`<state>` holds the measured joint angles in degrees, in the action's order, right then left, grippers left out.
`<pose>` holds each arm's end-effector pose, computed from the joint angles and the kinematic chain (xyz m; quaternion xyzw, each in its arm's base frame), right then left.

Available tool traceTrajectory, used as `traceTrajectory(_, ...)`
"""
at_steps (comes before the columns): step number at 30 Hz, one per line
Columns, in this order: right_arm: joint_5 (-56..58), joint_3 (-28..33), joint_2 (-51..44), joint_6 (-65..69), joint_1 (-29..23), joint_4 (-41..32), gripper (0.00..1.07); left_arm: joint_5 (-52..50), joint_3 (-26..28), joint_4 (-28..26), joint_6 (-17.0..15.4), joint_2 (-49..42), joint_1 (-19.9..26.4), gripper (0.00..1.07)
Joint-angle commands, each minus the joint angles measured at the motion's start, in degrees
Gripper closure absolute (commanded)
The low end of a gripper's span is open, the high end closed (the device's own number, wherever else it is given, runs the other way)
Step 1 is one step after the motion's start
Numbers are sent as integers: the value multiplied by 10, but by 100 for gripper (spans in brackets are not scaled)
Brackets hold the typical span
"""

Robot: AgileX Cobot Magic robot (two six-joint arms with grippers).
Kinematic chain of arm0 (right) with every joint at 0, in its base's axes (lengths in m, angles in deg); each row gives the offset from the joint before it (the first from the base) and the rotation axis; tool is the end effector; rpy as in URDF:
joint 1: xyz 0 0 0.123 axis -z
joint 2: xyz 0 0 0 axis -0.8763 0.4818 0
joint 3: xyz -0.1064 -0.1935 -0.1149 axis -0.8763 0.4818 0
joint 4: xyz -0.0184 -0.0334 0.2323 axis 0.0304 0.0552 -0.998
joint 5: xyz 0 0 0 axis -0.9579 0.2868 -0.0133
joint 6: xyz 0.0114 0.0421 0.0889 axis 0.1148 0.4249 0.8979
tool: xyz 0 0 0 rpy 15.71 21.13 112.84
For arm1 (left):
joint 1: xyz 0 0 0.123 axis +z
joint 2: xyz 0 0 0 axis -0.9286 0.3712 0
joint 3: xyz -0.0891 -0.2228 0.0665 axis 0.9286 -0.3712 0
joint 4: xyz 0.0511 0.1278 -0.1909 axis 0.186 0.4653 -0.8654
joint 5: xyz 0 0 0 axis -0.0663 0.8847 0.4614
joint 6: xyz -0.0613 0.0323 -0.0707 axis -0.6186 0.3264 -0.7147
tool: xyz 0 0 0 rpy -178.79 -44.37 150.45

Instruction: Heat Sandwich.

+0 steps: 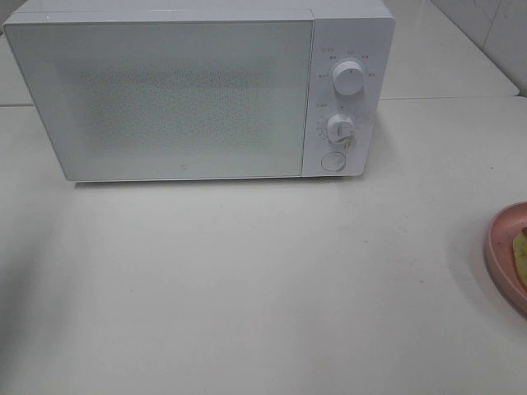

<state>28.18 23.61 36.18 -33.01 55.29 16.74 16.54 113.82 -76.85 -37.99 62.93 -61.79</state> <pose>0.0263 -0.0040 0.2704 -0.0154 0.8378 0.0058 0.5457 0.2117 0.0084 0.2591 -0.0409 0.9869 -0.0687 0.1404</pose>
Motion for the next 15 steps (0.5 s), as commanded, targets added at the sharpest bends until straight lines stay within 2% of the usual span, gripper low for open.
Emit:
traceTrajectory(1,-7,1,-15,-2,2,-1,32,-25,-39,5,-1,-64,2,9)
traceTrajectory(15,-7,1,-15,-2,2,-1,32,-52,-143,14,23,-300,-1,9)
